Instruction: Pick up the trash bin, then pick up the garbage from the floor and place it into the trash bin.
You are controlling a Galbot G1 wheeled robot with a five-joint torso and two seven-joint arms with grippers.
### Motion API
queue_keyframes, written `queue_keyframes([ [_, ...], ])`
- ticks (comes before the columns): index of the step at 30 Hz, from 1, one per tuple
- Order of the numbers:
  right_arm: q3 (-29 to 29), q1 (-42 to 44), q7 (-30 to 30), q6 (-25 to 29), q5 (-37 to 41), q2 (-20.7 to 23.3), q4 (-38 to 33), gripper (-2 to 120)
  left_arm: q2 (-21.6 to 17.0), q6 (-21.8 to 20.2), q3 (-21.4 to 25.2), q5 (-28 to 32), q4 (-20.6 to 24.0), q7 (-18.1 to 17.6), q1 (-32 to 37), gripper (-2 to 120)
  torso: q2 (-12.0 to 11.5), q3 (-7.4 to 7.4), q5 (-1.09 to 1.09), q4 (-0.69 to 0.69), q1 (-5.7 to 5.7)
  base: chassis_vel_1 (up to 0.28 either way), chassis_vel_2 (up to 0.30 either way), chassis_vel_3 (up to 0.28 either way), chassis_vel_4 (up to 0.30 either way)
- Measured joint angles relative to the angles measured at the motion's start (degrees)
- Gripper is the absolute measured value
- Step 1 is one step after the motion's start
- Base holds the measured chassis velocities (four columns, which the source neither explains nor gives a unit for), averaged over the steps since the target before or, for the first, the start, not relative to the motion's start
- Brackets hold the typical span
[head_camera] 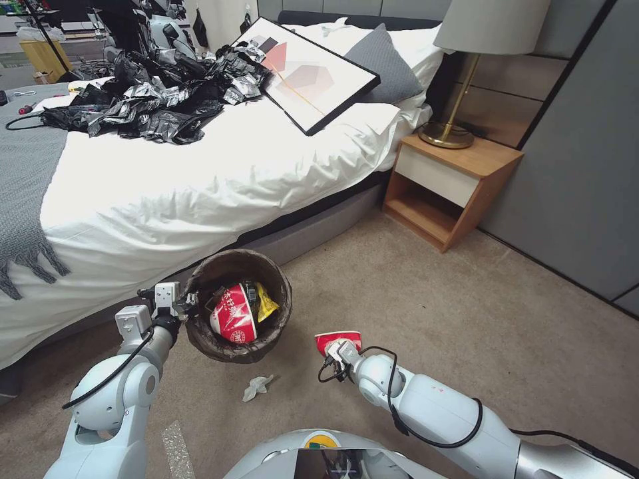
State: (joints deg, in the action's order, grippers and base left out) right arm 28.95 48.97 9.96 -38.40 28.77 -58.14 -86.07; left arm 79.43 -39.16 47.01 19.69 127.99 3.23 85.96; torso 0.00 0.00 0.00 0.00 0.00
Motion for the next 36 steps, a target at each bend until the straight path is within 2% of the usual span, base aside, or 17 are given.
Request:
queue_keyframes([
  [8,0.0,-0.2,0.2,0.2,0.1,-0.6,0.1,0,0.1,0.2,-0.1,-0.1,-0.1,0.0,0.0,0,0.0,0.0,0.0,0.0,0.0,0.0,0.0,0.0,0.0],
  [21,-4.6,-0.7,2.6,-2.1,4.2,3.1,-10.3,0,-0.1,0.0,-0.2,-0.1,0.1,0.0,-0.1,0,0.0,0.0,0.0,0.01,0.0,0.0,0.0,0.0,0.0],
  [31,-6.6,-0.1,4.1,-3.1,6.5,4.3,-14.2,-2,-0.1,0.0,-0.4,-0.3,0.3,0.0,-0.1,0,0.0,0.0,0.0,0.0,0.0,0.0,0.0,0.0,0.0],
  [33,-6.6,-0.1,4.6,-3.4,7.0,4.3,-14.3,6,-0.1,0.0,-0.4,-0.3,0.3,0.0,-0.1,0,0.0,0.0,0.01,0.0,0.0,0.0,0.0,0.0,0.0],
  [34,-6.6,-0.1,4.6,-3.4,7.0,4.3,-14.3,6,-0.1,0.0,-0.4,-0.3,0.3,0.0,-0.1,0,0.0,0.0,0.01,0.0,0.0,0.0,0.0,0.0,0.0],
  [36,-6.4,0.2,5.5,-3.7,7.4,4.0,-14.3,18,-0.1,0.0,-0.4,-0.3,0.3,0.1,-0.1,0,0.0,0.0,0.01,0.0,0.0,0.0,0.0,0.0,0.0],
])
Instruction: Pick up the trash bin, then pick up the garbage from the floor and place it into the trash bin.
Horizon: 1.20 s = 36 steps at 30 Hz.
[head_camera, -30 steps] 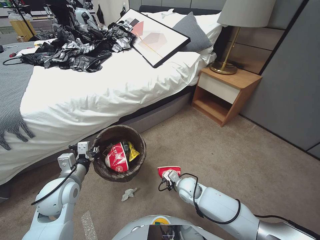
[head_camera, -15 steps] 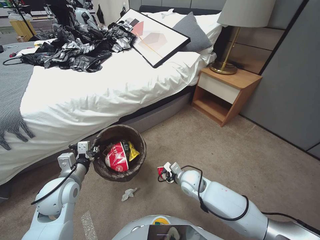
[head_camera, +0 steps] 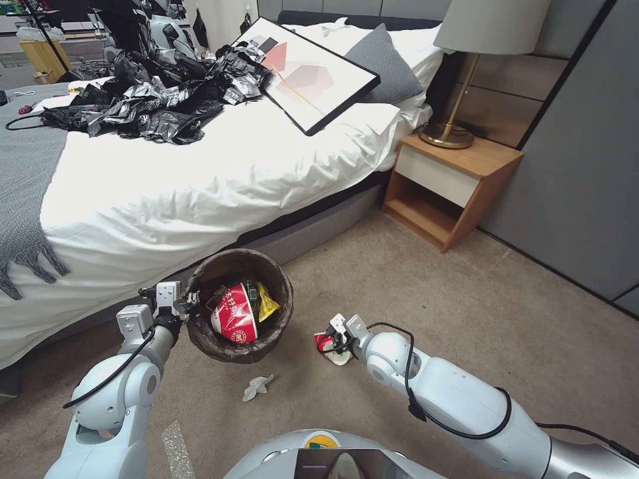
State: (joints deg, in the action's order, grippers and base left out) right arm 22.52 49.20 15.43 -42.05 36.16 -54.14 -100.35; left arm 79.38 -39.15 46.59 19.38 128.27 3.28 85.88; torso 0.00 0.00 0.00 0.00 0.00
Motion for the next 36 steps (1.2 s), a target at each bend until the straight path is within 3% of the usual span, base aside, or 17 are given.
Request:
queue_keyframes([
  [10,-1.3,0.2,0.2,-0.1,0.0,-0.1,-0.5,50,-0.4,0.0,0.3,0.1,0.0,0.0,0.0,0,0.0,0.0,0.0,0.0,0.0,0.0,0.0,0.0,0.0],
  [17,-5.3,1.2,0.2,0.1,1.3,1.2,-4.1,80,-0.3,0.0,0.1,0.1,0.0,0.0,0.0,0,0.0,0.0,0.0,0.0,0.0,0.0,0.0,0.0,0.0],
  [19,-5.5,1.2,0.3,0.1,1.4,1.2,-4.2,81,-0.3,0.0,0.1,0.1,0.0,0.0,0.0,0,0.0,0.0,0.0,0.0,0.0,0.0,0.0,0.0,0.0],
  [21,-6.0,1.3,0.3,0.2,1.8,1.7,-4.2,94,-0.2,0.0,0.0,0.0,-0.1,0.0,-0.1,0,0.0,0.0,0.0,0.0,0.0,0.0,0.0,0.0,0.0],
  [25,-5.5,1.4,0.2,0.4,1.8,1.5,-2.8,100,-0.1,0.0,0.0,0.0,-0.2,0.0,-0.2,0,0.0,0.0,-0.01,0.0,0.0,0.0,0.0,0.0,0.0],
  [36,-1.7,0.2,-2.0,1.5,-0.8,-0.4,4.4,100,-0.4,0.0,0.3,0.1,-0.6,0.0,-0.4,0,0.0,0.0,0.0,0.0,0.0,0.0,0.0,0.0,0.0],
])
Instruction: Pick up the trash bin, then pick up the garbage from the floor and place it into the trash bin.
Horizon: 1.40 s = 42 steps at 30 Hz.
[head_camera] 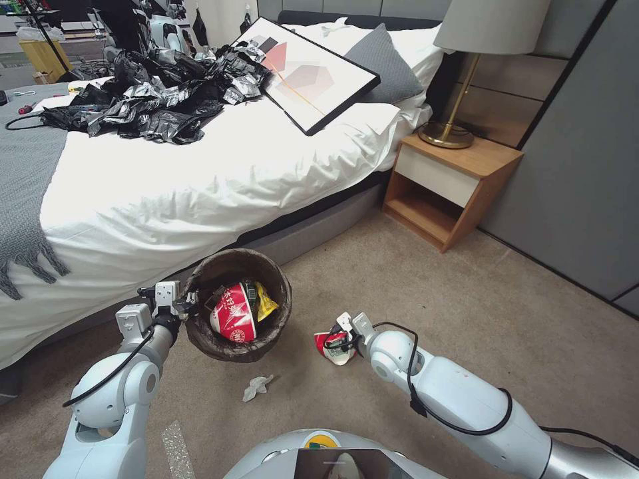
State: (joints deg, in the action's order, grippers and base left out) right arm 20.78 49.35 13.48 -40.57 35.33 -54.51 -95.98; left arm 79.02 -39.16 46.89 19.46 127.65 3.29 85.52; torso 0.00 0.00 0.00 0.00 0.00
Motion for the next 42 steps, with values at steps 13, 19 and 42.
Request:
queue_keyframes([
  [13,2.0,-2.1,-1.7,0.0,-1.6,-0.9,4.5,100,0.1,0.1,0.1,0.0,-0.2,0.1,0.0,0,0.0,0.0,0.0,0.0,0.0,0.0,0.0,0.0,0.0],
  [19,2.7,-3.2,-2.8,0.2,-2.8,-1.3,7.3,100,0.1,0.1,0.1,0.1,-0.2,0.1,-0.1,0,0.0,0.0,0.0,0.01,0.0,0.0,0.0,0.0,0.0],
  [42,7.6,-7.7,-6.1,0.9,-7.2,-2.5,13.5,100,0.1,0.2,0.1,0.2,-0.3,0.0,-0.3,0,0.0,0.0,0.0,0.0,0.0,0.0,0.0,0.0,0.0],
])
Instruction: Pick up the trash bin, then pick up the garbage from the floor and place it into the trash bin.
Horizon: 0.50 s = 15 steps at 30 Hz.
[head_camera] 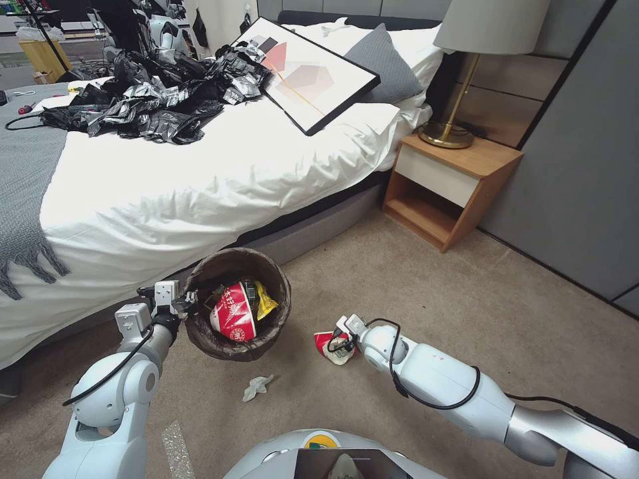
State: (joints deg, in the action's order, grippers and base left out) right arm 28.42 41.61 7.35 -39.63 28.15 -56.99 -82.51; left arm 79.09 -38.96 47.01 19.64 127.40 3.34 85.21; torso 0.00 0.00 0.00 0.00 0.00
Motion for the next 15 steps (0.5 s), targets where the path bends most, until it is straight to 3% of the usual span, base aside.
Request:
queue_keyframes([
  [15,3.6,-2.3,-0.9,2.2,-1.0,-3.8,5.4,100,-0.1,0.1,0.6,0.3,0.0,0.0,0.2,0,0.0,0.0,-0.01,0.0,0.0,0.0,0.0,0.0,0.0],
])
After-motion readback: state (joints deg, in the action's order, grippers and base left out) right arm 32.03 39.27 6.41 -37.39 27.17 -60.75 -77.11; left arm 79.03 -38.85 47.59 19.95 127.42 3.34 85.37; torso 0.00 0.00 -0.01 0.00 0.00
